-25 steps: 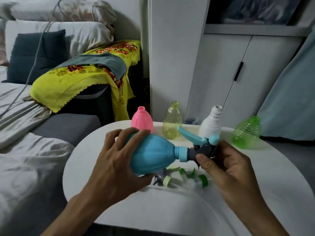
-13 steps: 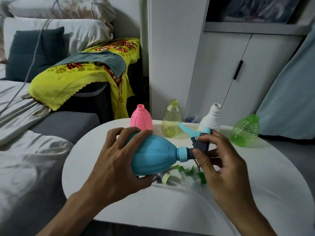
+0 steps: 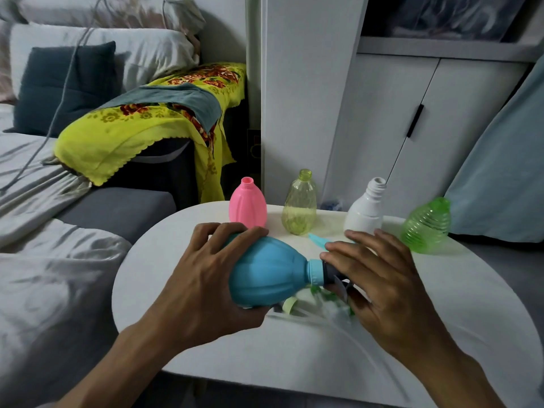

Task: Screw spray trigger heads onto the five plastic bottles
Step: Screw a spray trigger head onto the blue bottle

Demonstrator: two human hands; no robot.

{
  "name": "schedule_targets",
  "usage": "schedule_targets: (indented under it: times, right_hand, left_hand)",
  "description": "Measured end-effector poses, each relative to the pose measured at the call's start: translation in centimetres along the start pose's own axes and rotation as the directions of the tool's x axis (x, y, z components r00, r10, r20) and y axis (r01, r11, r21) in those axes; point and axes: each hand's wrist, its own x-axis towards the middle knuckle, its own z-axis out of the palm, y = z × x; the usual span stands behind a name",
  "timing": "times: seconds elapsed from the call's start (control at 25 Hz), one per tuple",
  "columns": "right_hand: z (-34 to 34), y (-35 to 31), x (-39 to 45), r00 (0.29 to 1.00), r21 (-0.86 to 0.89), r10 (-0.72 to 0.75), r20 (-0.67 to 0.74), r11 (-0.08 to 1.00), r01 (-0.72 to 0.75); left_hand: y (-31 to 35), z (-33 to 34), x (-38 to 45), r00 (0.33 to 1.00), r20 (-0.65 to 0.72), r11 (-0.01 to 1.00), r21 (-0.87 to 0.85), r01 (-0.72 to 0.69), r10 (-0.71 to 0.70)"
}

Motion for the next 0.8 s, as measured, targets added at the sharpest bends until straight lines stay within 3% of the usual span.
schedule_targets:
  times: [0.16,0.28,0.36,0.52,0.68,0.8]
  right_hand:
    - [0.6,-1.1,0.1,0.998,0.185,-0.019,0.065,0.983,0.006]
    - [0.7,-1.7,0.1,0.994,0.355,0.1,0.052,0.928,-0.112]
    - [0.5,-1.5,0.3,0.996,0.313,0.093,0.004,0.946,-0.089]
    - [-0.2,-1.0,0.5,0.996,0.134,-0.068,-0.051,0.988,0.075]
    - [-0.9,-0.5,0.5,0.999,0.267,-0.028,0.031,0.963,0.018]
    - [-1.3,-0.3,0.2,0.991,0.367,0.073,0.116,0.923,-0.111]
  left_hand:
    - [0.1,0.2,-0.2,0.999,0.032,1.0,0.02,-0.016,0.015]
    - [0.2,0.4,-0.1,0.999,0.043,1.0,0.014,-0.011,0.01]
    - [0.2,0.4,0.1,0.999,0.048,1.0,-0.011,-0.009,0.01]
    - [-0.3,0.4,0.1,0.99,0.137,0.987,-0.154,0.038,-0.017]
    - [-0.6,0.5,-0.1,0.972,0.234,0.977,-0.203,0.067,-0.018]
    - [-0.5,0.4,0.1,0.989,0.146,0.998,-0.067,-0.012,0.022]
